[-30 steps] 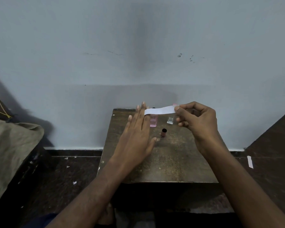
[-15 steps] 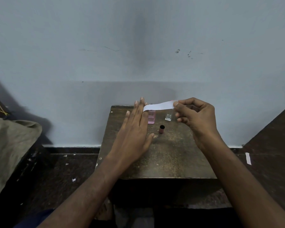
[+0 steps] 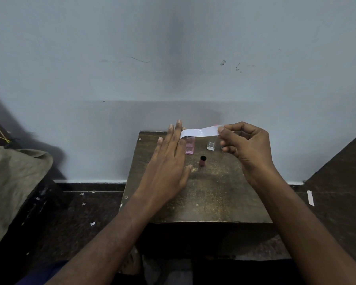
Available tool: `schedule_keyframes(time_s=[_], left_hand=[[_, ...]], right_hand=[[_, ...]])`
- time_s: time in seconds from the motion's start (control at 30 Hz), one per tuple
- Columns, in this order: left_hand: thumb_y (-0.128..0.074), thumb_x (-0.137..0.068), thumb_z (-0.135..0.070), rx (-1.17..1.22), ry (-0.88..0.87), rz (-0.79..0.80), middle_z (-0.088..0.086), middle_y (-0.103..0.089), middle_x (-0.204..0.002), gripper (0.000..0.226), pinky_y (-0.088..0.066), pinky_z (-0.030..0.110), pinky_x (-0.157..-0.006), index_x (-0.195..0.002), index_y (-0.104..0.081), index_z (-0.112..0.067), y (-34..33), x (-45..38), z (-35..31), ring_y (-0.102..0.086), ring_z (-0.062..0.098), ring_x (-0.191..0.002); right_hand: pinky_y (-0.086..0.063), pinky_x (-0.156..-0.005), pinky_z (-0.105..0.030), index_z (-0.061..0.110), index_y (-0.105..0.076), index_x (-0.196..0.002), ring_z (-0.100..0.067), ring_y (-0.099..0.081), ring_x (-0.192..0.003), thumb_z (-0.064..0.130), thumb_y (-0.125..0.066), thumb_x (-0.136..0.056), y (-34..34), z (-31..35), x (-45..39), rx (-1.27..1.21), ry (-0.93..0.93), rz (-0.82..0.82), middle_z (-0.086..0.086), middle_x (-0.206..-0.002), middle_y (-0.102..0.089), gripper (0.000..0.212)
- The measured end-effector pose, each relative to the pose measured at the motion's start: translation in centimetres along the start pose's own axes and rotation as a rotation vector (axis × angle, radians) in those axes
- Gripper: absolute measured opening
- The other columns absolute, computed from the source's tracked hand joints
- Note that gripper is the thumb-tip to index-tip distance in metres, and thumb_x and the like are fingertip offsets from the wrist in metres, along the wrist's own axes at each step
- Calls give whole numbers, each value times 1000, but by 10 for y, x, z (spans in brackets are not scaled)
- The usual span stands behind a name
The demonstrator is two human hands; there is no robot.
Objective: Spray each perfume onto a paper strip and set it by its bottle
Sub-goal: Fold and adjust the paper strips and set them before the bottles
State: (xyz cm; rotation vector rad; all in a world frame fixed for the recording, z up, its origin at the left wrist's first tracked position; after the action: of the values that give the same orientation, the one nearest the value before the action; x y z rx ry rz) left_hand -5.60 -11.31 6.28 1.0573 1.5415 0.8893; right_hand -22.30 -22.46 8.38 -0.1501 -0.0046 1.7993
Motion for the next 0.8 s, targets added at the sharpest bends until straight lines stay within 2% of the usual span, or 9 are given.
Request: schedule_keyframes(time_s=[0.3,0.5,0.7,0.8], left_hand=[[-62,-100,-31,26,7,-7,9,18,-176,81,-9,45,-133,-164,-18,-6,4,1,1,13,23,-163],[-58,-104,-39,174,32,-21,3,21,-175,97,-5,38,-133,-167,8,-8,4,0,5,15,15,-163],[-52,-107,-44,298,26,-39,-1,14,-177,91,-15,44,-133,-168,7,-11,3,-1,6,10,9,-163],[-50,-107,-44,325,-10,-54,-1,10,-178,89,-20,47,-131,-168,6,-12,5,-1,2,6,9,-163]], right_hand=[[-57,-61,-24,-1,-77,-96,-14,-68,-64,10,-84,-89,3,0,-1,5,-5,-8,-10,-75,-75,15],[-57,-61,-25,-5,-76,-97,-14,-67,-62,11,-84,-88,4,-2,-2,8,-8,-26,-11,-73,-74,20],[-56,-60,-25,-2,-77,-94,-13,-67,-61,10,-84,-88,3,-2,-2,25,-11,-25,-16,-81,-78,15],[-57,-61,-25,-2,-77,-94,-13,-68,-62,11,-84,-89,3,-2,-1,40,-9,-28,-9,-72,-74,16]])
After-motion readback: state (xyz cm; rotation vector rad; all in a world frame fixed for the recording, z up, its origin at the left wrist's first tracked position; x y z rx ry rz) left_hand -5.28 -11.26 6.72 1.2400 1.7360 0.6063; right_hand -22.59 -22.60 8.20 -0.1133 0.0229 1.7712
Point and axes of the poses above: each hand's wrist, its own x-axis away from the middle knuckle, its own y-axis out of the back of the hand, z = x × y, the point moved 10 cm from there along -x, towards the middle knuckle
